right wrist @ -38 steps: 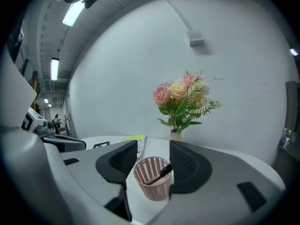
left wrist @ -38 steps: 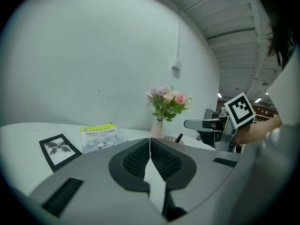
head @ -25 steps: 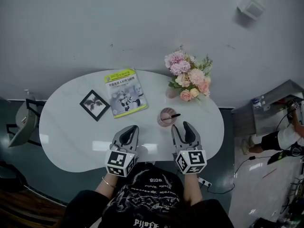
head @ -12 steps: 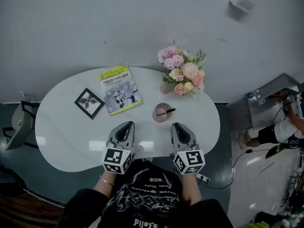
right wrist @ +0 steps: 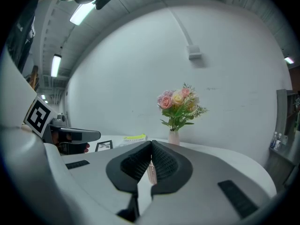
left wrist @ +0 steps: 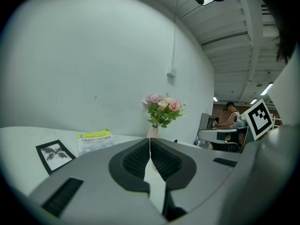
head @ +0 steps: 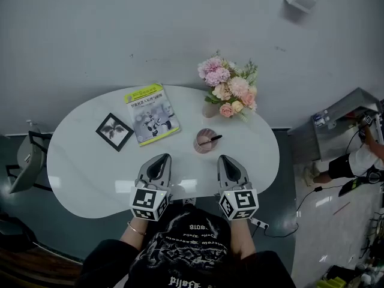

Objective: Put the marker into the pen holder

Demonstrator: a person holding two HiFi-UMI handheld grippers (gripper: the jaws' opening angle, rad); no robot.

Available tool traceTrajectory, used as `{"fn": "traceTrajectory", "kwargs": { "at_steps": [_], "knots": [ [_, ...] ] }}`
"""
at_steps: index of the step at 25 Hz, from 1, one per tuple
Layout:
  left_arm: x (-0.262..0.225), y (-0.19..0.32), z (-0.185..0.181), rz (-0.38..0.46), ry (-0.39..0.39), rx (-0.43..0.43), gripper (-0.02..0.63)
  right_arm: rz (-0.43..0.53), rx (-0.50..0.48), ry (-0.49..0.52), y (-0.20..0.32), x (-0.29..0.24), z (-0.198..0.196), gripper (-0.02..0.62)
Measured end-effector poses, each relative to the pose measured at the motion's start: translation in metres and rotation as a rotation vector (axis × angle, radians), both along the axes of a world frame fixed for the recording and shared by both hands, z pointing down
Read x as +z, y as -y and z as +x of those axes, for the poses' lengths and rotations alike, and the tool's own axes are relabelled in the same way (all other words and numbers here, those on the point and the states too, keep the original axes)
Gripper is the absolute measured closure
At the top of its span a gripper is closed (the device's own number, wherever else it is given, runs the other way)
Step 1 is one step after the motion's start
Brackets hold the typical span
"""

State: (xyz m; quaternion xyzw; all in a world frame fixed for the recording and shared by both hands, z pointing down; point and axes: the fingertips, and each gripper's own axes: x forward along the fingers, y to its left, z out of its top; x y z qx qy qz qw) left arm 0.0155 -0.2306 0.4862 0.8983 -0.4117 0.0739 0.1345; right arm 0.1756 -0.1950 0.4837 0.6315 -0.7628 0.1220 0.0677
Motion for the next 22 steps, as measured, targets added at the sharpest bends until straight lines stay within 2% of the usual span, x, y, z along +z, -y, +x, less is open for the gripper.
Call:
{"fn": "traceTrajectory", "kwargs": {
  "at_steps": [22],
  "knots": [
    [0.0073, -0.0093, -0.0048, -0.007, 0.013, 0.003, 0.581, -0.012, 0.001, -0.029, -0.0056, 0.0057, -0.003, 0.568]
  ]
}}
